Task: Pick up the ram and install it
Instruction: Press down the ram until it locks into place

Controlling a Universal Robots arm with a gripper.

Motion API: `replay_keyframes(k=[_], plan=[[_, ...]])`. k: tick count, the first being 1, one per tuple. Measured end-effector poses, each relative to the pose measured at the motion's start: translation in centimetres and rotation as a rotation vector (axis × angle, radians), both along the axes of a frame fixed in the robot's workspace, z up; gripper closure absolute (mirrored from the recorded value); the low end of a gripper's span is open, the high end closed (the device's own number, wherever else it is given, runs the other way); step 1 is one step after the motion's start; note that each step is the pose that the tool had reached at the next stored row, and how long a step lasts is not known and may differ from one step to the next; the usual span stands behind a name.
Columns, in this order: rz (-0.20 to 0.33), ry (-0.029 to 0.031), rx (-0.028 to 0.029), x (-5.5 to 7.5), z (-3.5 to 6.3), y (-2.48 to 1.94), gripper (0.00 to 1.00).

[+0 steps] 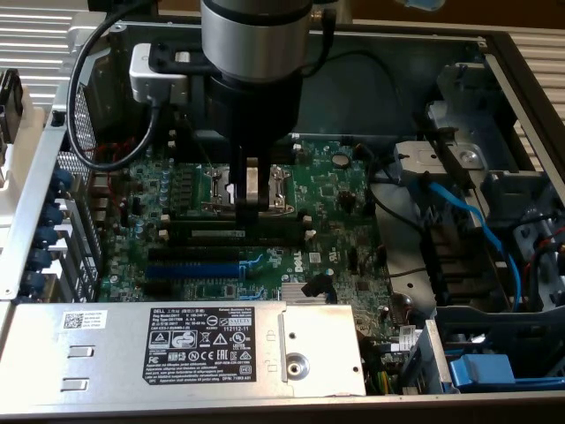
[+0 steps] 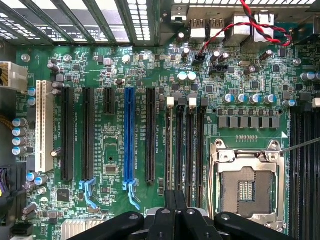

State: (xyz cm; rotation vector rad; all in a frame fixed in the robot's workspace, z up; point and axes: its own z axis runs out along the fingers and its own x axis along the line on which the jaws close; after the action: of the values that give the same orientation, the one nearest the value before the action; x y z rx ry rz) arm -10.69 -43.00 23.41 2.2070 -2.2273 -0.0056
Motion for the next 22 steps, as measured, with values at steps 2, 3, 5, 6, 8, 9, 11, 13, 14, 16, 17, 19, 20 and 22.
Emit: replay_keyframes(k=[2, 3, 5, 6, 8, 9, 11, 13, 14, 16, 17, 19, 20, 22], plan=[[0.0, 0.0004, 0.0001, 0.0, -0.04, 0.0, 0.9], [0.0, 0.0007, 0.0001, 0.0, -0.06, 0.0, 0.9], [0.001, 0.0016, 0.0001, 0.0, -0.12, 0.0, 0.9], [0.001, 0.002, 0.0, 0.0, -0.14, 0.0, 0.9], [0.001, 0.0031, 0.0, 0.0, -0.2, 0.0, 0.9], [0.001, 0.0034, 0.0, 0.0, -0.21, 0.0, 0.9], [0.001, 0.0037, 0.0, 0.0, -0.23, 0.01, 0.9], [0.002, 0.0038, 0.0001, 0.01, -0.24, 0.05, 0.9], [0.002, 0.004, 0.0, 0.01, -0.25, 0.05, 0.9], [0.002, 0.0044, -0.0002, 0.0, -0.25, 0.06, 0.9], [0.002, 0.0047, -0.0001, 0.0, -0.26, 0.06, 0.9], [0.002, 0.0052, -0.0001, 0.0, -0.28, 0.06, 0.9], [0.002, 0.0055, -0.0001, -0.01, -0.29, 0.06, 0.9], [0.003, 0.0061, -0.0001, 0.0, -0.32, 0.05, 0.9]])
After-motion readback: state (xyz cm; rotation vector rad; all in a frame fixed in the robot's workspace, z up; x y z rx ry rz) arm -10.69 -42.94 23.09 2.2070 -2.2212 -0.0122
